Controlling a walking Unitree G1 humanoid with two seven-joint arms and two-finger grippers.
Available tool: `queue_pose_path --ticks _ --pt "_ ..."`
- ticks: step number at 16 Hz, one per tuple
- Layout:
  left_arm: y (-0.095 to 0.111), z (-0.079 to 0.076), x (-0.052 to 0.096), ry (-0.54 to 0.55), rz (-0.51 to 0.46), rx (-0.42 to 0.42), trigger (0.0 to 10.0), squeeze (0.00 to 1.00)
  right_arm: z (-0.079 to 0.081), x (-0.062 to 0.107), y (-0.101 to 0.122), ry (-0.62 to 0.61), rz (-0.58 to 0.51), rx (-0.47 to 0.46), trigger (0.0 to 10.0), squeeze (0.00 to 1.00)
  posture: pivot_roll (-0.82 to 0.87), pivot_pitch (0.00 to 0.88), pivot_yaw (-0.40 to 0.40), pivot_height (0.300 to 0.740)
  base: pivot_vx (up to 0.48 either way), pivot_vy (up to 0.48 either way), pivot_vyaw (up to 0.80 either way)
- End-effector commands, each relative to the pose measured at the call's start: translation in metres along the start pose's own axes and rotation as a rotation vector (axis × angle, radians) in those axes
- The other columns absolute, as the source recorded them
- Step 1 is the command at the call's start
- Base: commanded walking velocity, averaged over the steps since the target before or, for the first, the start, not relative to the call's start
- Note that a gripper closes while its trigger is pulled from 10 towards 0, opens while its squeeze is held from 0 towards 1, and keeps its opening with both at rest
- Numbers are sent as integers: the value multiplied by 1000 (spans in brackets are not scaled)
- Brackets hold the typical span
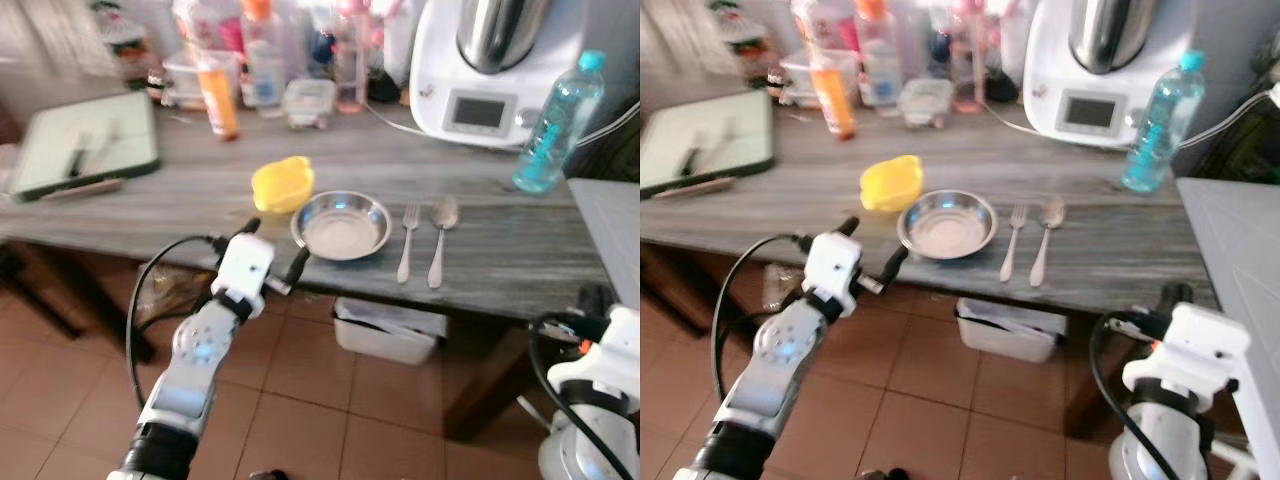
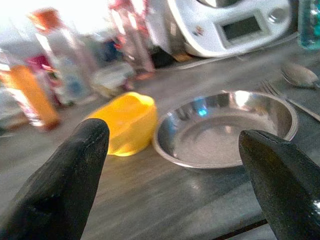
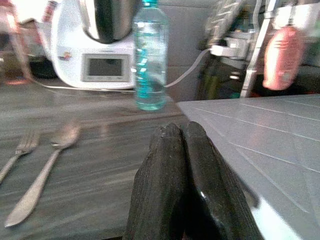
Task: Setting the table
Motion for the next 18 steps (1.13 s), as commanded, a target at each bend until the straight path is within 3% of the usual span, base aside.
queue_pose_path --ticks 1,8,10,14,15,18 --pt "0 0 0 -1 4 1 10000 0 1 -2 -1 3 9 -14 10000 0 -15 93 61 740 -307 0 0" --pt "0 12 -3 22 11 -5 10000 0 18 -16 -6 65 11 -23 10000 0 21 87 43 740 -314 0 0" --pt "0 9 -3 7 2 -7 10000 0 26 -17 -12 98 25 -9 10000 0 31 84 25 740 -306 0 0" --pt "-4 3 -3 35 20 19 10000 0 23 -22 -12 109 23 -6 10000 0 24 84 31 740 -285 0 0" --pt "-3 -3 -5 15 16 26 10000 0 21 -20 -16 99 29 -2 10000 0 23 79 38 740 -281 0 0" --pt "1 -4 -12 8 6 26 10000 0 25 -19 -15 102 23 -10 10000 0 7 68 43 740 -289 0 0"
Point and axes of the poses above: a point about 5 cm out from each wrist's last joint towards the gripper, its own x axis pointing back from the gripper into the wrist, its own y axis along the axis of the wrist's last joint, z = x × y, the point moved 6 cm from there along -x, pointing out of the wrist towards the gripper, and after that the axes turned 4 degrees about -x, right-handed, at the moved point
